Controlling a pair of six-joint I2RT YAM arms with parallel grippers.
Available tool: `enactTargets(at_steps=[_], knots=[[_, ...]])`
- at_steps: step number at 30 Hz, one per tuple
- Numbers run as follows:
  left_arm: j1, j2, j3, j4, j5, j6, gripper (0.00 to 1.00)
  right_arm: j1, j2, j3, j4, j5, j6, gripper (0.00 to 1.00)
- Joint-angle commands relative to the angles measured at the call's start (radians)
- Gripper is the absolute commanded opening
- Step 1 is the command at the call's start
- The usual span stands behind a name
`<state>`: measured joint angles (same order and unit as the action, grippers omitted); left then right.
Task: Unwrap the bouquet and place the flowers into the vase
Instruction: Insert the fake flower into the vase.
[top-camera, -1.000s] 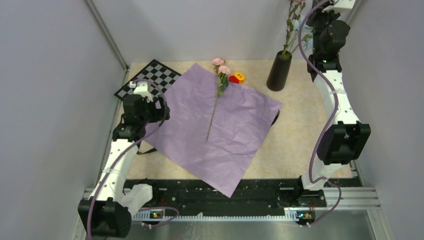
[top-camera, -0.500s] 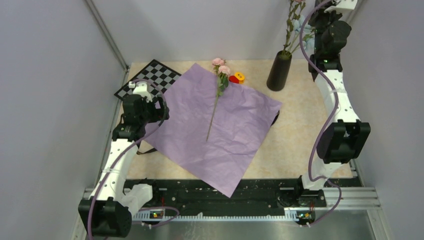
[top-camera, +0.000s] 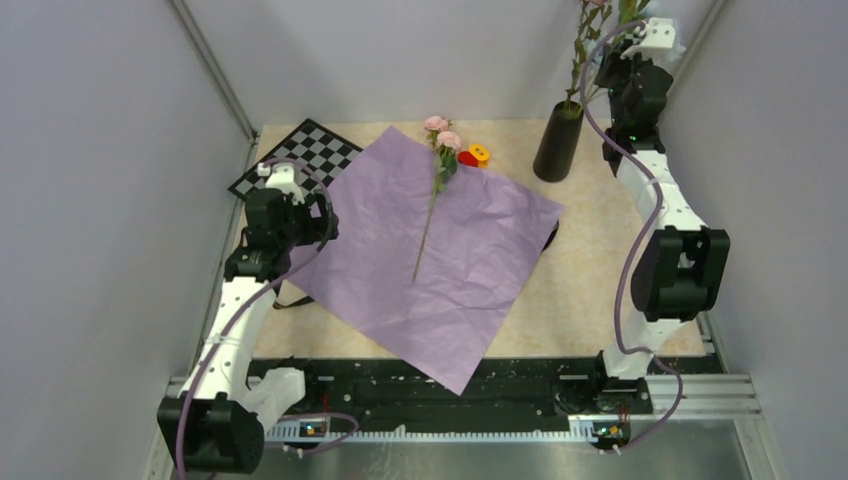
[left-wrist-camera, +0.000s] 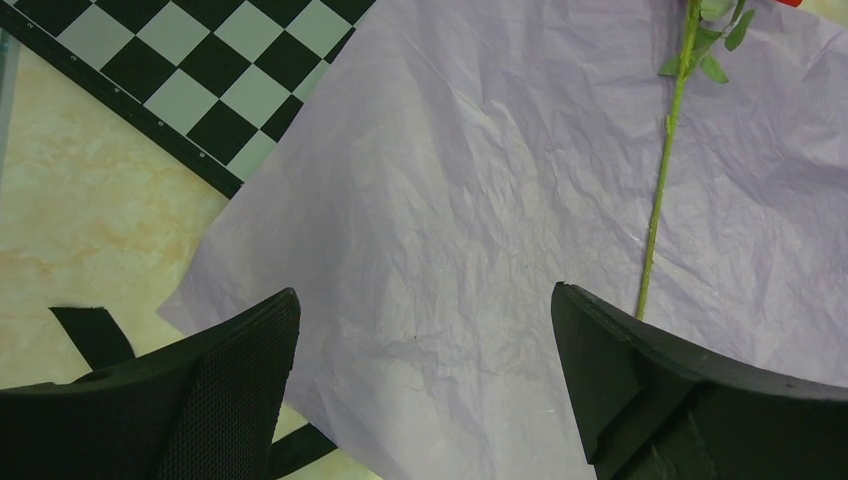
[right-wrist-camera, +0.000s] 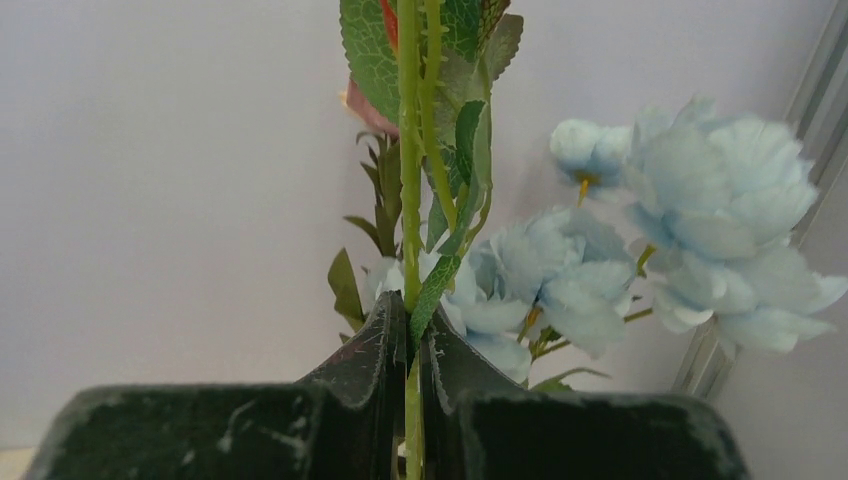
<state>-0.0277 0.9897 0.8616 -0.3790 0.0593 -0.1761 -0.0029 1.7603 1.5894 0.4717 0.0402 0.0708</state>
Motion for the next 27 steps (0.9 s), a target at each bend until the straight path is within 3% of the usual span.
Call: enactTargets(at_steps=[1, 27], knots=[[0.007, 0.007, -0.004, 0.015, 0.013, 0.009, 0.99, -0.002, 0.011, -0.026, 0.064, -0.023, -0.025, 0.00], [0.013, 0.009, -0.005, 0.020, 0.031, 0.002, 0.99, 0.034, 0.114, -0.126, 0.025, -0.037, -0.011, 0.00]])
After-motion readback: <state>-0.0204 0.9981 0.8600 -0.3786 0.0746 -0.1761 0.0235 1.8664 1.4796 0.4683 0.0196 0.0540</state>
